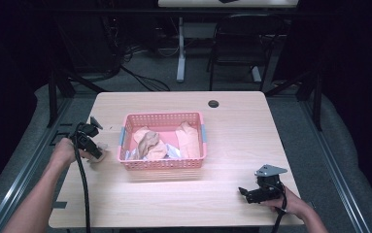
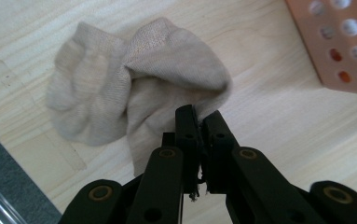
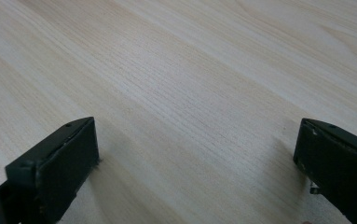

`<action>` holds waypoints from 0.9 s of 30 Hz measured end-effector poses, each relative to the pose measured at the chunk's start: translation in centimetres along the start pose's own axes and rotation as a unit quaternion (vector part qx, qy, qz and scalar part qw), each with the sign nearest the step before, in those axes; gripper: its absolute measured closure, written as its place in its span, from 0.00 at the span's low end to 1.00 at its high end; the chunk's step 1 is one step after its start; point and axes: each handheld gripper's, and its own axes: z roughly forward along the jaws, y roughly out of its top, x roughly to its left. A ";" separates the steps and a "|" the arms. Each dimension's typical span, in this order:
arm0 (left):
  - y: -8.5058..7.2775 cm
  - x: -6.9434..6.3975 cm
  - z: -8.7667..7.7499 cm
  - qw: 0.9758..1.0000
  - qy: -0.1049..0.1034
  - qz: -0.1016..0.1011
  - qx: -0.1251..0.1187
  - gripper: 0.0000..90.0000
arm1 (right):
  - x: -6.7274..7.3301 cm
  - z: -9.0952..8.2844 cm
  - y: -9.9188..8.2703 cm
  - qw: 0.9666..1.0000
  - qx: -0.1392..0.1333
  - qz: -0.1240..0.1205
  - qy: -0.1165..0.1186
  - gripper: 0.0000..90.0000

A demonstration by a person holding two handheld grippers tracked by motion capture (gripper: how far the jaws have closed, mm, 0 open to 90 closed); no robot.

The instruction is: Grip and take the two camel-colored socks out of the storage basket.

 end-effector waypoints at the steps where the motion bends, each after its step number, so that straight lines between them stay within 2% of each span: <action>1: -0.1 0.1 0.2 1.000 -0.003 -0.002 -0.003 0.96 | 0.0 0.0 0.0 1.000 0.000 0.000 0.000 0.00; 5: -0.4 0.5 0.9 1.000 -0.010 -0.011 -0.002 0.94 | 0.0 0.0 0.0 1.000 0.000 0.000 0.000 0.00; 8: -0.6 0.5 0.8 1.000 -0.012 -0.012 -0.007 0.94 | 0.0 0.0 0.0 1.000 0.000 0.000 0.000 0.00; 10: -0.7 0.4 0.4 1.000 -0.011 -0.011 -0.015 0.90 | 0.0 0.0 0.0 1.000 0.000 0.000 0.000 0.00; 11: -0.8 0.4 0.2 1.000 -0.013 -0.011 -0.018 0.87 | 0.0 0.0 0.0 1.000 0.000 0.000 0.000 0.00; 13: -1.0 0.3 -0.2 1.000 -0.011 -0.011 -0.026 0.71 | 0.0 0.0 0.0 1.000 0.000 0.000 0.000 0.00; 14: -1.1 0.2 -0.5 0.999 -0.008 -0.014 -0.032 0.54 | 0.0 0.0 0.0 1.000 0.000 0.000 0.000 0.00; 15: -1.3 0.2 -0.7 0.999 -0.003 -0.020 -0.042 0.54 | 0.0 0.0 0.0 1.000 0.000 0.000 0.000 0.00; 16: -1.4 0.1 -1.0 0.999 -0.006 -0.021 -0.044 0.44 | 0.0 0.0 0.0 1.000 0.000 0.000 0.000 0.00; 18: -2.0 0.0 -1.5 0.997 -0.008 -0.024 -0.068 0.35 | 0.0 0.0 0.0 1.000 0.000 0.000 0.000 0.00; 19: -2.7 -0.1 -2.1 0.995 -0.006 -0.025 -0.092 0.28 | 0.0 0.0 0.0 1.000 0.000 0.000 0.000 0.00; 20: -2.7 -0.1 -2.1 0.995 -0.006 -0.025 -0.092 0.24 | 0.0 0.0 0.0 1.000 0.000 0.000 0.000 0.00; 22: -3.5 -0.2 -2.7 0.992 -0.011 -0.028 -0.120 0.21 | 0.0 0.0 0.0 1.000 0.000 0.000 0.000 0.00; 24: -4.3 -0.3 -3.0 0.990 -0.012 -0.034 -0.137 0.17 | 0.0 0.0 0.0 1.000 0.000 0.000 0.000 0.00; 26: -5.2 -0.5 -3.5 0.989 -0.015 -0.035 -0.145 0.14 | 0.0 0.0 0.0 1.000 0.000 0.000 -0.001 0.00; 27: -5.2 -0.5 -3.5 0.989 -0.015 -0.035 -0.145 0.12 | 0.0 0.0 0.0 1.000 0.000 0.000 -0.001 0.00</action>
